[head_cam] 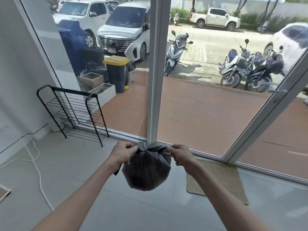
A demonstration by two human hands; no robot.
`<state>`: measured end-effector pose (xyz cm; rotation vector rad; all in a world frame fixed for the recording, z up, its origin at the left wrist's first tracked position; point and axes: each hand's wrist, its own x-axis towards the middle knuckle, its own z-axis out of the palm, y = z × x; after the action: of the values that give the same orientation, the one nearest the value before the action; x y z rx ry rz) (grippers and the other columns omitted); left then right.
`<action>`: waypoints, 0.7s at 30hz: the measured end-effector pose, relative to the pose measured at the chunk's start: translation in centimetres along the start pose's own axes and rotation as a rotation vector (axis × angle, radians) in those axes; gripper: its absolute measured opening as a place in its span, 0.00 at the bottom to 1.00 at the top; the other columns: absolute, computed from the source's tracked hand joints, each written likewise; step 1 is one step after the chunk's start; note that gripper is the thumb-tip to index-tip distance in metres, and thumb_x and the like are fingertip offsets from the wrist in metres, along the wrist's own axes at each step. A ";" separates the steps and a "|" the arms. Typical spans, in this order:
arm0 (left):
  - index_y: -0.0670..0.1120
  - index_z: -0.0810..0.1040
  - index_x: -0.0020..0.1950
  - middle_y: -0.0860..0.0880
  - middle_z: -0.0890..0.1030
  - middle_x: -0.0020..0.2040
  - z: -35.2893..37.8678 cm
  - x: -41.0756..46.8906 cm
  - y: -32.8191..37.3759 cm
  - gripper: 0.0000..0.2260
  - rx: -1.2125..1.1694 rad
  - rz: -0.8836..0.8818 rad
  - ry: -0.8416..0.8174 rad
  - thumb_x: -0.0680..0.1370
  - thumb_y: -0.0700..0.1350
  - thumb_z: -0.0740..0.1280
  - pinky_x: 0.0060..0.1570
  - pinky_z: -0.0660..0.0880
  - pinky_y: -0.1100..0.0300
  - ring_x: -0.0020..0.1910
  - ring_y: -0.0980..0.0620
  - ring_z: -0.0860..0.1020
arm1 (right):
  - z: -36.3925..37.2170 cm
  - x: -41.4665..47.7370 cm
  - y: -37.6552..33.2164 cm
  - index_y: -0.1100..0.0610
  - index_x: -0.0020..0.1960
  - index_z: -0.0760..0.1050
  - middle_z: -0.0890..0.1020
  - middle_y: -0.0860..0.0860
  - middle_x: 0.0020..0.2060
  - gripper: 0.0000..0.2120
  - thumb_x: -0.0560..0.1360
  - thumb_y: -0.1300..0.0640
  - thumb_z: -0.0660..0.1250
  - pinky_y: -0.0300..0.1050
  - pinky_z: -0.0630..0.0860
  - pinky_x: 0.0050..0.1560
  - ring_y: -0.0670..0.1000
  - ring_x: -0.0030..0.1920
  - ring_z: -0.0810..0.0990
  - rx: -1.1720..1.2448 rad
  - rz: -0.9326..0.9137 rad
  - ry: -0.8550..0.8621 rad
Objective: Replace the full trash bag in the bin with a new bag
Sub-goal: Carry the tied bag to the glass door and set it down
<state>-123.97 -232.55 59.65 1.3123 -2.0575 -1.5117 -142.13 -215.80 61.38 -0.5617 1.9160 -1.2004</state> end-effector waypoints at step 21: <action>0.41 0.79 0.42 0.45 0.76 0.32 -4.9 29.2 -1.9 0.09 -0.093 -0.215 -0.232 0.81 0.40 0.66 0.25 0.74 0.59 0.21 0.53 0.69 | 7.5 27.5 -4.3 0.56 0.41 0.79 0.70 0.50 0.29 0.06 0.76 0.57 0.67 0.40 0.60 0.28 0.47 0.28 0.65 0.027 0.183 0.073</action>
<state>-135.93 -258.58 51.87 1.4191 -2.0009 -1.9095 -152.45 -241.33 52.79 -0.3238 1.9633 -1.1400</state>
